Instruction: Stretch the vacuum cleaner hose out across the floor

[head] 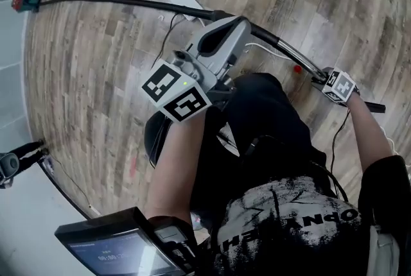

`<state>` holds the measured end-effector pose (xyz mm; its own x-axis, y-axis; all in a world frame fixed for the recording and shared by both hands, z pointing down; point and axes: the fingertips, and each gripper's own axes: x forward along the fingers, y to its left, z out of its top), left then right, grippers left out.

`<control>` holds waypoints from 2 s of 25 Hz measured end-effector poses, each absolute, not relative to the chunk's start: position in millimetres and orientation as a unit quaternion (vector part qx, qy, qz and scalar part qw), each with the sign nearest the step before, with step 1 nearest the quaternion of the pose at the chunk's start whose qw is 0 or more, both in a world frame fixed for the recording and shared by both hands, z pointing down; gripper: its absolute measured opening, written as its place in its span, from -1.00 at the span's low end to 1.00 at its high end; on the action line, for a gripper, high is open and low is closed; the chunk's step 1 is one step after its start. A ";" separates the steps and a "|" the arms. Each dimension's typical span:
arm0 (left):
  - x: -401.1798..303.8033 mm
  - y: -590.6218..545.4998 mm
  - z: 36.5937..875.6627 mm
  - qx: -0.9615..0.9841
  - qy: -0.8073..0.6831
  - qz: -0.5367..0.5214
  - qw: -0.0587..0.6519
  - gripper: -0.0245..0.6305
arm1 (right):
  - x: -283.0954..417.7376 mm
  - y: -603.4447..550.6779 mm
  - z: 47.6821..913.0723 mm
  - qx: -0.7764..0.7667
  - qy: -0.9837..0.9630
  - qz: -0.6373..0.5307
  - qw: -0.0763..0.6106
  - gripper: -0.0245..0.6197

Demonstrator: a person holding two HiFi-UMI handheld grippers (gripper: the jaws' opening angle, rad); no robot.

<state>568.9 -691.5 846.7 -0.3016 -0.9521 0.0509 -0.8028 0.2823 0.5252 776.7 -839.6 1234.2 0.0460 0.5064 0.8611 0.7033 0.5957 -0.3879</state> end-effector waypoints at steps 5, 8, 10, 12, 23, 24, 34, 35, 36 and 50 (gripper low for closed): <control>579.5 -692.4 854.1 0.547 -0.794 -0.193 0.179 -0.93 | 775.4 -843.8 1253.2 -0.448 -0.673 -0.054 0.587 -0.77; 583.1 -691.2 855.7 0.534 -0.799 -0.204 0.184 -0.93 | 766.6 -849.8 1259.0 -0.435 -0.677 -0.055 0.591 -0.77; 585.2 -692.1 855.7 0.531 -0.803 -0.199 0.183 -0.93 | 756.0 -858.9 1265.6 -0.418 -0.687 -0.061 0.592 -0.77; 586.0 -692.7 856.1 0.531 -0.805 -0.191 0.181 -0.93 | 742.2 -871.0 1270.8 -0.402 -0.695 -0.073 0.592 -0.77; 598.1 -694.4 871.4 0.521 -0.810 -0.176 0.206 -0.93 | 703.5 -930.1 1323.9 -0.267 -0.726 -0.092 0.627 -0.76; 599.8 -691.2 874.8 0.517 -0.811 -0.175 0.210 -0.93 | 699.8 -935.8 1333.2 -0.252 -0.726 -0.098 0.632 -0.77; 607.1 -671.5 903.8 0.499 -0.819 -0.166 0.230 -0.93 | 692.8 -947.2 1377.4 -0.189 -0.714 -0.134 0.660 -0.74; 607.9 -671.2 904.4 0.500 -0.819 -0.166 0.230 -0.93 | 692.3 -952.2 1378.8 -0.180 -0.712 -0.153 0.661 -0.73; 608.4 -671.1 903.9 0.501 -0.818 -0.166 0.229 -0.93 | 690.7 -953.3 1380.2 -0.178 -0.714 -0.166 0.657 -0.69; 594.2 -675.7 897.6 0.514 -0.810 -0.188 0.211 -0.93 | 693.3 -969.0 1347.1 -0.171 -0.743 -0.204 0.614 -0.47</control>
<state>594.2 -675.7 897.6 -0.3821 -0.9122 0.1481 -0.7540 0.4004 0.5208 693.3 -969.0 1347.1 -0.1875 0.0039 0.9823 0.5056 0.8578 0.0931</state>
